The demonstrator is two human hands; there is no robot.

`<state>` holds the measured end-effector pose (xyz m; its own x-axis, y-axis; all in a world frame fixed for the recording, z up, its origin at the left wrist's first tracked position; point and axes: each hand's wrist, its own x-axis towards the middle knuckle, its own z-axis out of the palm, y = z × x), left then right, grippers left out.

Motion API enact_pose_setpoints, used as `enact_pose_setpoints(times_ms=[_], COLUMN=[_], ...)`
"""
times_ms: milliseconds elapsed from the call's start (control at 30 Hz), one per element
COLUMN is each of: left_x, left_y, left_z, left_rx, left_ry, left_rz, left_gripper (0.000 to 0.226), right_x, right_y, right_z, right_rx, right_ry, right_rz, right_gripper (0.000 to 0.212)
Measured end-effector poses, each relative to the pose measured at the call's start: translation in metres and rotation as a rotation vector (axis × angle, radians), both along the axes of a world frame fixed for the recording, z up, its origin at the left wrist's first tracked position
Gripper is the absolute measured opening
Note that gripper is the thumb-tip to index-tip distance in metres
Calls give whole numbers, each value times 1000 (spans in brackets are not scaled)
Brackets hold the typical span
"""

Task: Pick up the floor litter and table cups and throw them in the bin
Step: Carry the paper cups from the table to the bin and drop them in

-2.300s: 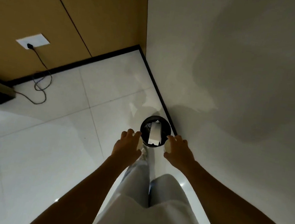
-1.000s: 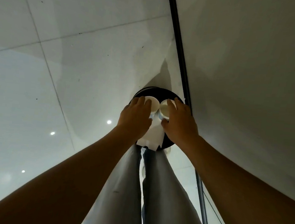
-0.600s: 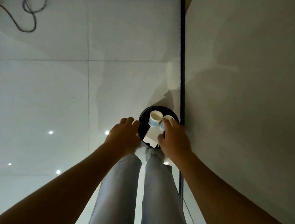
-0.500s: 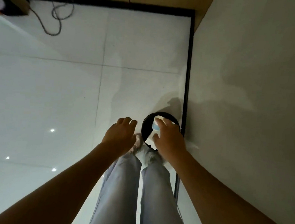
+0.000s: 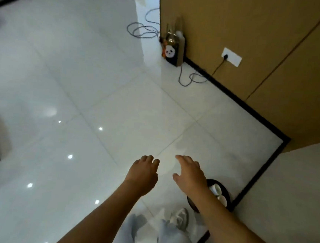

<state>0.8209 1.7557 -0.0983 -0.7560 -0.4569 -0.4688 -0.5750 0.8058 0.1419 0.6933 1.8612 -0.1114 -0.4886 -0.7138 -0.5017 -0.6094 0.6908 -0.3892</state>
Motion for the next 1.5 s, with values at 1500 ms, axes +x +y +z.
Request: enact_pose_setpoints(times_ms=[1500], left_x=[914], left_y=[-497], left_z=[51], left_rx=[0], left_ry=[134], left_rz=[1593], left_gripper=[45], right_x=[889], right_y=[-724], right_z=[54], right_rx=[-62], right_ry=[124], right_rz=[1451], right_gripper=[57])
